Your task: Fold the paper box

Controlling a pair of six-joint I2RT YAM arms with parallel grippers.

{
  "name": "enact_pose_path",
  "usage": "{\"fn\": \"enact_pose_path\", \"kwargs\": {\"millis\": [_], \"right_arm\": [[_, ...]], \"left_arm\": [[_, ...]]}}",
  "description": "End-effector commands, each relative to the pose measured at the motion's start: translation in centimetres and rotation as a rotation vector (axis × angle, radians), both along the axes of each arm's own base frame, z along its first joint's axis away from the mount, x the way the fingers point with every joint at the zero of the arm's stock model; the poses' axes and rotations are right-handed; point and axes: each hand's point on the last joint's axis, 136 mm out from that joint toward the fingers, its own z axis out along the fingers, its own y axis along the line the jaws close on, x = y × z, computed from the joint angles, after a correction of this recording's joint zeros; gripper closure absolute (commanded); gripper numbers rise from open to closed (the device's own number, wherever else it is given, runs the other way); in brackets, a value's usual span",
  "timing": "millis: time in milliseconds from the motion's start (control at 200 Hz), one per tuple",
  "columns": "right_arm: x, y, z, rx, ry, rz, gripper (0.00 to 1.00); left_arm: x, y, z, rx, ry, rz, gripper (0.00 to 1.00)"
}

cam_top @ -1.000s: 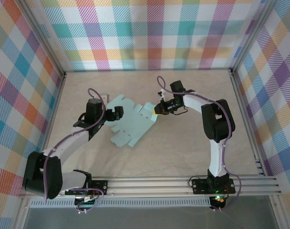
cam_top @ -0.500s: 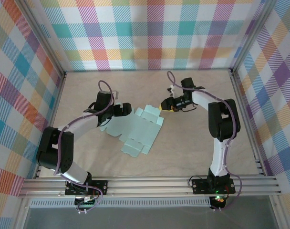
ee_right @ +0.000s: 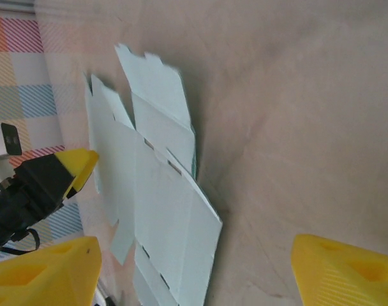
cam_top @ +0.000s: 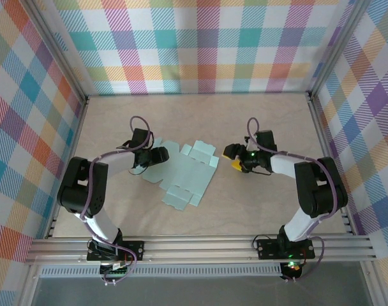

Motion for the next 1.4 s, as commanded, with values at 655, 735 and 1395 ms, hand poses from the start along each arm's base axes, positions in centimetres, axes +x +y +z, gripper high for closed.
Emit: {"fn": "enact_pose_path", "kwargs": {"millis": [655, 735, 1395], "right_arm": [[-2.7, 8.0, -0.9, 0.108, 0.112, -0.017, 0.53], [-2.7, 7.9, -1.1, 0.09, 0.114, -0.019, 0.67], [-2.3, 3.7, 0.2, -0.205, 0.046, 0.606, 1.0]], "left_arm": [[-2.6, 0.9, -5.0, -0.022, 0.186, 0.105, 0.51], [-2.7, 1.0, -4.9, -0.024, 0.18, 0.109, 0.5], [-2.1, -0.7, 7.8, -0.003, -0.097, -0.053, 0.2]]}}
